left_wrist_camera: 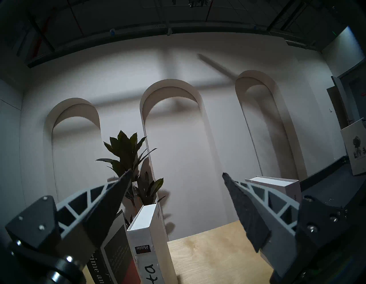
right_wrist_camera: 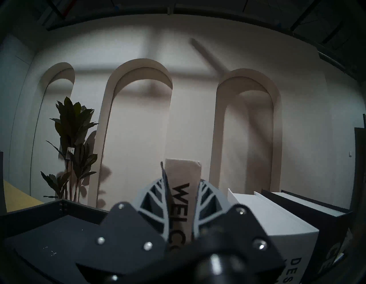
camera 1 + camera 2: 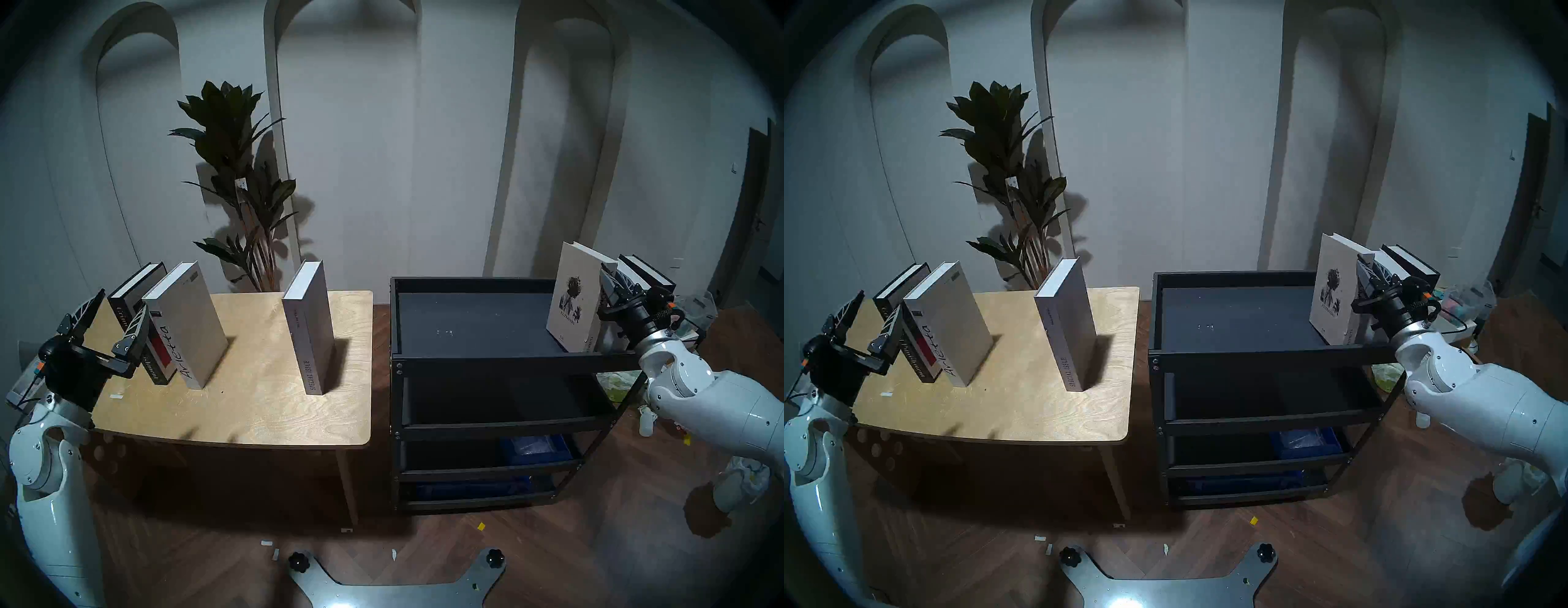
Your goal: Move the books from the display table onto the shelf, standing them upright with spines facing out and tallest at one end
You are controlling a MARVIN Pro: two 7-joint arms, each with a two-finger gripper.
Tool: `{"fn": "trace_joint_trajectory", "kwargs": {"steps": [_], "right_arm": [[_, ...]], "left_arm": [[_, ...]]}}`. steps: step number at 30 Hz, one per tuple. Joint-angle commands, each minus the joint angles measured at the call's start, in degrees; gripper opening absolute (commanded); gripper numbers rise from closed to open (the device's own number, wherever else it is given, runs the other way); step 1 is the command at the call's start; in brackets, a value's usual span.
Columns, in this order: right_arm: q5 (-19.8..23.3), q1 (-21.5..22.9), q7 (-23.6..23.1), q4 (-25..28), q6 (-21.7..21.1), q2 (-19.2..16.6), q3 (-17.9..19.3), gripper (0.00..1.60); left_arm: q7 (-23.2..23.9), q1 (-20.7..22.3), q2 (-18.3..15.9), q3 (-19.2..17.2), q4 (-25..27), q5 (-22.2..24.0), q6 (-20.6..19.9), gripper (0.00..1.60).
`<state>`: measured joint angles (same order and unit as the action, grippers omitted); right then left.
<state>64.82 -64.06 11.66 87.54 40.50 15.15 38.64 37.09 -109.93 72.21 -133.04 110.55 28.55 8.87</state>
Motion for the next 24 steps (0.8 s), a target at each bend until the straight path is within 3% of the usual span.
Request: {"fn": "trace_joint_trajectory", "kwargs": {"steps": [1,11,21,22,24], "right_arm": [[-0.31,-0.83,1.13,2.23,1.96,-2.95,0.36,0.0],[0.84,-3.19,4.09,4.07,4.85,-5.62,-0.12,0.0],[1.46,-3.29,5.75,4.3,5.12,-5.87,0.0,0.0],[1.47,-3.26,5.98,4.41,5.1,-5.9,0.0,0.29],[1.41,-3.15,6.16,4.51,5.01,-5.88,0.01,0.41]], "left_arm": [[-0.15,0.28,-0.15,-0.22,0.94,0.03,0.09,1.6],[-0.14,0.29,-0.15,-0.22,0.93,0.03,0.1,1.6],[-0.14,0.29,-0.15,-0.22,0.94,0.03,0.09,1.6],[-0.14,0.29,-0.14,-0.22,0.94,0.03,0.09,1.6],[-0.14,0.29,-0.14,-0.22,0.94,0.02,0.09,1.6]]}}
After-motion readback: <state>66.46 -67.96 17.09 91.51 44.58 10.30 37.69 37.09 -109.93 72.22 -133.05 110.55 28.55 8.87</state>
